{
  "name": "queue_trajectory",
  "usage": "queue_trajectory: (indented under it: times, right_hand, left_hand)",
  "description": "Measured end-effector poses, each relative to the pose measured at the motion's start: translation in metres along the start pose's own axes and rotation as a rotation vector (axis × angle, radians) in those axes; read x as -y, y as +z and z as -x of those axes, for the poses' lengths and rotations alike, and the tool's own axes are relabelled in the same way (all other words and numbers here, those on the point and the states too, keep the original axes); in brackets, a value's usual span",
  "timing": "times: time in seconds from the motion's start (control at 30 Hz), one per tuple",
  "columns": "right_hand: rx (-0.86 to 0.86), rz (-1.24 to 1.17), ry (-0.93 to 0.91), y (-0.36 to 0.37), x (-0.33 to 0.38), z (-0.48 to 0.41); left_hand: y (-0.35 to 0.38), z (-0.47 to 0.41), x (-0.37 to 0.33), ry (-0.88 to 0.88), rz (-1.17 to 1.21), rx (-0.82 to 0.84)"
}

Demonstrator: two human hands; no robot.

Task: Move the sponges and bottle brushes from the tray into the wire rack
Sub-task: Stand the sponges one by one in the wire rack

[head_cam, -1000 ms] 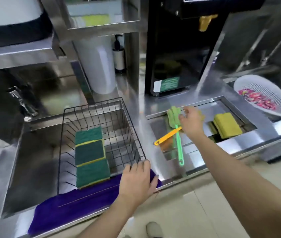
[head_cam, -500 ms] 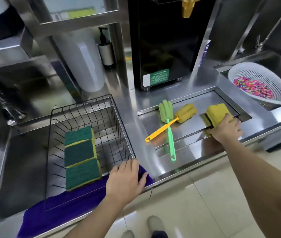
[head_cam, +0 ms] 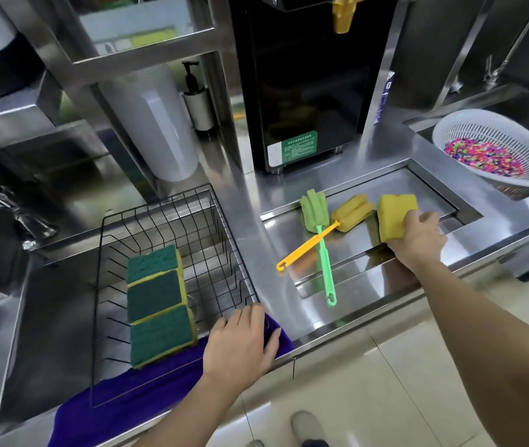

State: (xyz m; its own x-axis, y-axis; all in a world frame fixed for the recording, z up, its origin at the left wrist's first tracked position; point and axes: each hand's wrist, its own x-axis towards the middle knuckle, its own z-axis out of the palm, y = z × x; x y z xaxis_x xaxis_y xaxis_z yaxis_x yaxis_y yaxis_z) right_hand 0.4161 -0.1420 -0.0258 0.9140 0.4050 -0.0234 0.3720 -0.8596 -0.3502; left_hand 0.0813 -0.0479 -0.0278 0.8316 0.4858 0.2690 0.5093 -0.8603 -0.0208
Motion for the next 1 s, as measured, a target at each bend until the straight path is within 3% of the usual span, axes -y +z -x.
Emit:
queue_trajectory:
  times: [0.1, 0.17, 0.33, 0.47, 0.57, 0.67, 1.0]
  right_hand:
    - [-0.048, -0.159, -0.064, -0.001, 0.006, 0.002]
    - [-0.082, -0.414, -0.068, -0.01, 0.02, 0.006]
    - [-0.137, -1.117, 0.058, -0.039, 0.074, 0.016]
    - [-0.016, -1.51, 0.228, -0.046, 0.118, 0.027]
    - [0.053, -1.629, 0.274, -0.043, 0.146, 0.033]
    - [0.279, -1.756, 0.315, -0.031, 0.173, 0.038]
    - [0.791, -1.574, 0.257, 0.021, 0.267, 0.083]
  left_hand:
    - [0.0, 0.001, 0.0, 0.009, -0.007, 0.0]
    - [0.0, 0.0, 0.0, 0.007, -0.011, 0.006]
    - [0.002, 0.001, 0.001, 0.013, -0.021, 0.01]
    - [0.003, 0.007, 0.009, 0.048, -0.045, -0.01]
    - [-0.001, 0.016, 0.024, 0.013, -0.065, -0.012]
    - [-0.006, 0.03, 0.043, -0.048, -0.081, -0.011]
    - [-0.008, 0.075, 0.088, -0.135, -0.139, -0.052]
